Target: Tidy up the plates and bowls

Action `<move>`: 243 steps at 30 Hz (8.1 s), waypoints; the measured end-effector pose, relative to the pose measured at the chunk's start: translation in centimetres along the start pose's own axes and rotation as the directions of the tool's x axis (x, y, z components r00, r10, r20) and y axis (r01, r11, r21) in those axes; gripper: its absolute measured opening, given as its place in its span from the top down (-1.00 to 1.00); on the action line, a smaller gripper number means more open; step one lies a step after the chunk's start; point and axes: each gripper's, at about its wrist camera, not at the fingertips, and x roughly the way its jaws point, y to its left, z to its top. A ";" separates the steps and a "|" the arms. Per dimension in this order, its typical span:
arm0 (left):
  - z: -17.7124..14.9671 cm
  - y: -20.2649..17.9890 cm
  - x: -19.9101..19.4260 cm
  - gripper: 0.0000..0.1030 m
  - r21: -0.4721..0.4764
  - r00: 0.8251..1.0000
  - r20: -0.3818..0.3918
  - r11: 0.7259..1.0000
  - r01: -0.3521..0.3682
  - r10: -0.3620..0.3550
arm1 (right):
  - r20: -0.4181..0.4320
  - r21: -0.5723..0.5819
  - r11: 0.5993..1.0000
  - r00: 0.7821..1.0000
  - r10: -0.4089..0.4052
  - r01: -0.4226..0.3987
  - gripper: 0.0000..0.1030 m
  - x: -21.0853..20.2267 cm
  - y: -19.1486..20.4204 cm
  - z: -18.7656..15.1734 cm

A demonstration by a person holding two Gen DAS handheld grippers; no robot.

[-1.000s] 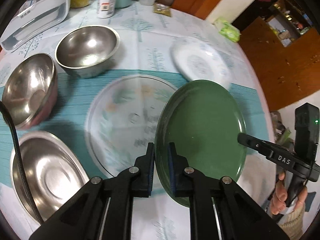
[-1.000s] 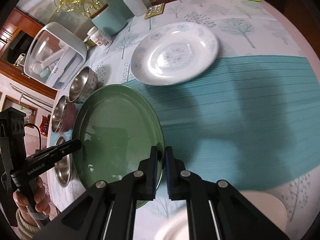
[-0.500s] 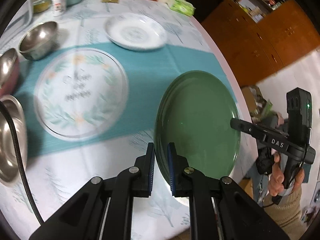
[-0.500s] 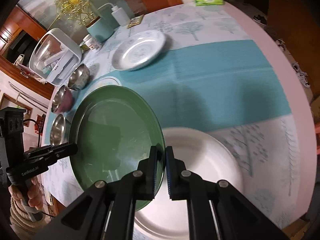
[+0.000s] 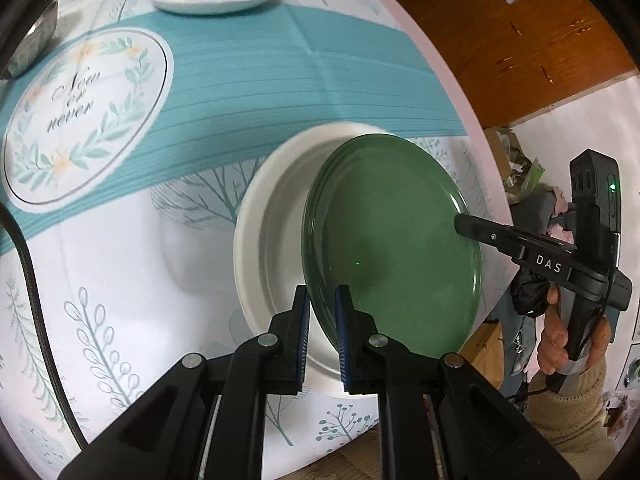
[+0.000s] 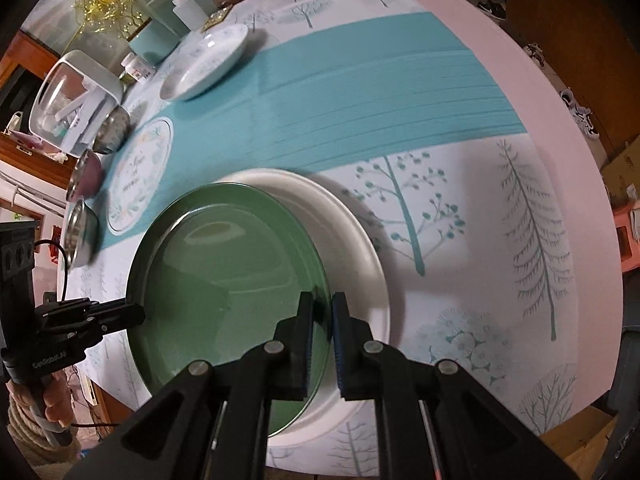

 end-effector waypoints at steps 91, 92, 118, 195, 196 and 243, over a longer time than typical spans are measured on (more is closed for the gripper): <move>18.6 -1.0 -26.0 -0.67 -0.084 0.751 0.562 0.927 -0.366 0.347 | 0.459 -0.129 0.988 0.889 -0.016 0.084 -0.03 -18.7 12.8 19.9; 19.6 -0.5 -25.8 -0.67 -0.095 0.747 0.560 0.924 -0.371 0.358 | 0.456 -0.118 0.990 0.890 -0.021 0.084 -0.03 -18.4 12.7 20.8; 31.8 13.6 -0.8 -0.61 -0.223 0.909 0.183 0.916 -0.333 0.375 | 0.020 -0.064 0.997 0.999 -0.048 0.049 -0.02 8.8 11.0 32.5; 1.5 -2.2 -2.8 0.83 0.003 0.991 0.111 0.997 -0.079 0.078 | 0.030 -0.004 0.997 0.997 0.075 -0.075 0.84 -3.8 1.4 0.9; 1.1 -2.1 -2.4 0.83 0.000 0.992 0.106 0.997 -0.075 0.075 | 0.026 0.004 0.997 0.997 0.077 -0.077 0.84 -3.4 1.1 0.5; -0.9 -3.6 4.3 0.39 0.089 0.982 0.119 0.984 -0.157 0.146 | 0.030 -0.069 0.992 0.994 -0.106 0.107 0.73 0.6 2.0 -3.5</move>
